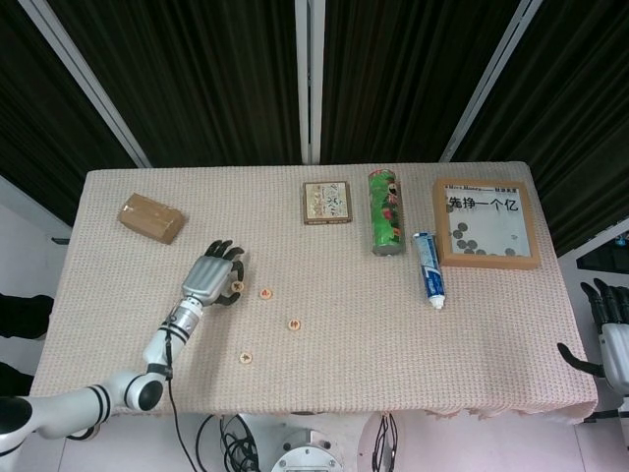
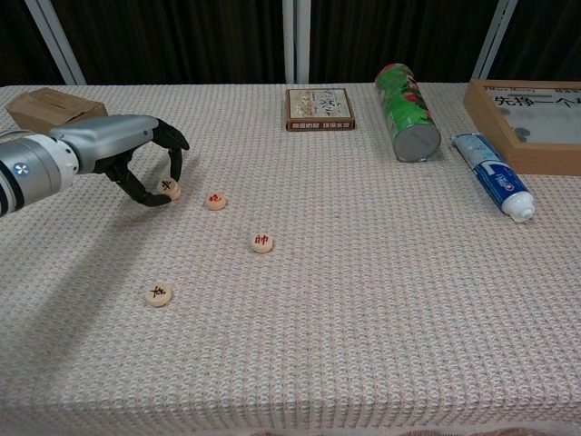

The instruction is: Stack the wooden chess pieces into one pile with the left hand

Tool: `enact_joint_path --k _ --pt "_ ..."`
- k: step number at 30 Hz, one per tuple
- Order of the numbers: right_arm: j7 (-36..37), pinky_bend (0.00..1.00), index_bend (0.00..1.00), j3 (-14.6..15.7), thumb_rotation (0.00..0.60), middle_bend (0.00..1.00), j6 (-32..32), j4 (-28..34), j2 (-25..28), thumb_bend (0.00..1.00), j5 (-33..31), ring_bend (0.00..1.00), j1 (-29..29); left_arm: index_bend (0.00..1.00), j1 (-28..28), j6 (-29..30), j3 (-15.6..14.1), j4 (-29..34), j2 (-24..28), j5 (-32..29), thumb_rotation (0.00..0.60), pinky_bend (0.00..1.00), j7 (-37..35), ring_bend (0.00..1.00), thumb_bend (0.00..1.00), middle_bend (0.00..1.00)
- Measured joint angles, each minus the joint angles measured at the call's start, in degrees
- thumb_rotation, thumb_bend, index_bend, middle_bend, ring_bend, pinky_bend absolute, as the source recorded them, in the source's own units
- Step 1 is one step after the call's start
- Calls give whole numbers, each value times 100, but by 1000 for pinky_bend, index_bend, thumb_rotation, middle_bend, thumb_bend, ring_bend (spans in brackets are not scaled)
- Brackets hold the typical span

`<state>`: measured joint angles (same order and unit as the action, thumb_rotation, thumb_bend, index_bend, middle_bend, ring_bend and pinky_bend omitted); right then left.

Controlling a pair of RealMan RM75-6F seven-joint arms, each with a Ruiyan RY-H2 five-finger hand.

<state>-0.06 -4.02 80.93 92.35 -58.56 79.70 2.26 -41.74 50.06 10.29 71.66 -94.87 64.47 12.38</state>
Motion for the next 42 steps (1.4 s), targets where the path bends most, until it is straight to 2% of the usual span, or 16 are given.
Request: enact_joint_path --k 27,32,39,42 --pt "-24 0 0 5 502 0 -10 -12 -24 166 -24 0 2 424 -12 85 -82 3 25 158 600 0 -103 0 261 143" --pt "-18 0 0 7 500 0 -5 -33 -32 167 -35 0 -6 422 36 197 -112 302 154 209 600 0 -36 0 261 137" --pt "-26 0 0 23 501 0 -24 -39 -60 170 1 0 10 417 24 398 -158 1091 360 533 600 0 125 0 258 136" --pt "2 0 0 23 501 0 18 -36 -50 170 11 0 -10 413 -79 334 -157 1133 317 566 600 0 244 0 258 135"
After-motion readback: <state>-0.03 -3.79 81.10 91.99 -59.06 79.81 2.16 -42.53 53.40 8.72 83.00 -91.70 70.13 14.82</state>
